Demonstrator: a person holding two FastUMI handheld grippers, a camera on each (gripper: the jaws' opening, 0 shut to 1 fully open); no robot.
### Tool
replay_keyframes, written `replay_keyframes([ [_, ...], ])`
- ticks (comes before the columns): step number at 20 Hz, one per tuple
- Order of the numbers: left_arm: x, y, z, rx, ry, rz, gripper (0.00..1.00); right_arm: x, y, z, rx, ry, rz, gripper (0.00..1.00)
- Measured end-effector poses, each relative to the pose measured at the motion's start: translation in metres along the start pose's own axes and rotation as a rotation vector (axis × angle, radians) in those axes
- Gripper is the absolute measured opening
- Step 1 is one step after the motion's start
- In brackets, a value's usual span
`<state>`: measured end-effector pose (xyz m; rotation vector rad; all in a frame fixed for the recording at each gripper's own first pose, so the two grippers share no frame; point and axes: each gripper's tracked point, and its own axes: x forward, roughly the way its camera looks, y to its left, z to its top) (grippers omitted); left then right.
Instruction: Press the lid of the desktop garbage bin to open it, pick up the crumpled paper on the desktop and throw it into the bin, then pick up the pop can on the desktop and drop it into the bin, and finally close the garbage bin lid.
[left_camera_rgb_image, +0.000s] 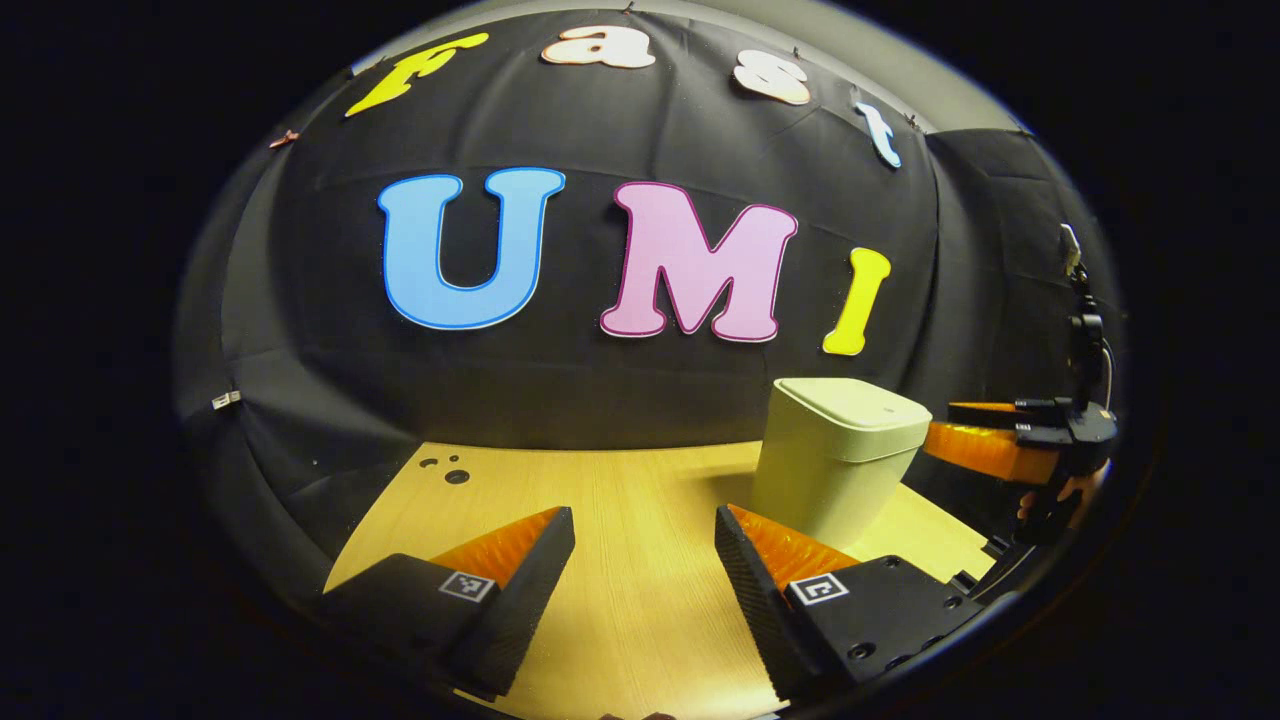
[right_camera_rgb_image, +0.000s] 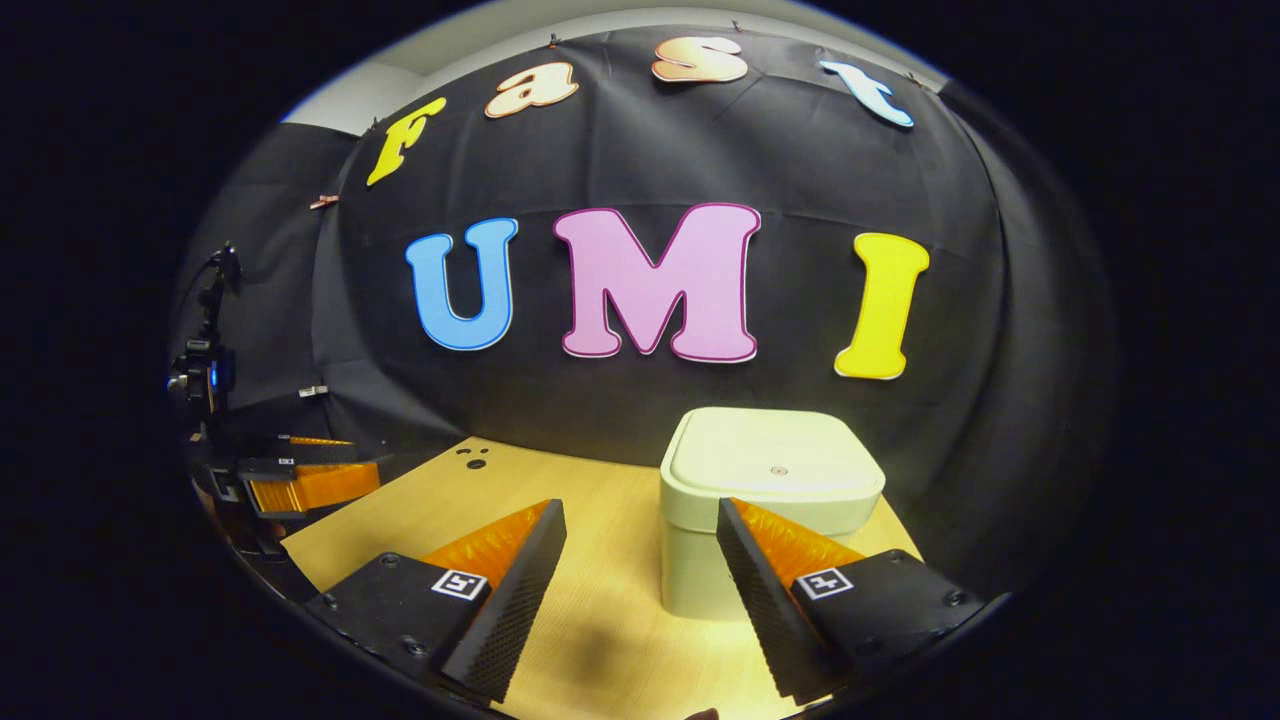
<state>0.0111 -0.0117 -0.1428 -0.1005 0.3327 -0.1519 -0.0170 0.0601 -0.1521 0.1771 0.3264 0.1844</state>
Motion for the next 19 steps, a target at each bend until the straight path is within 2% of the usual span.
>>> replay_keyframes([
  [10,-0.009,-0.007,-0.005,0.001,-0.003,0.031,0.92,-0.013,0.006,-0.028,-0.041,0.012,0.037,0.95],
  [19,-0.013,-0.012,-0.010,0.014,0.010,0.032,0.92,-0.018,0.007,-0.035,0.002,0.030,0.045,0.96],
])
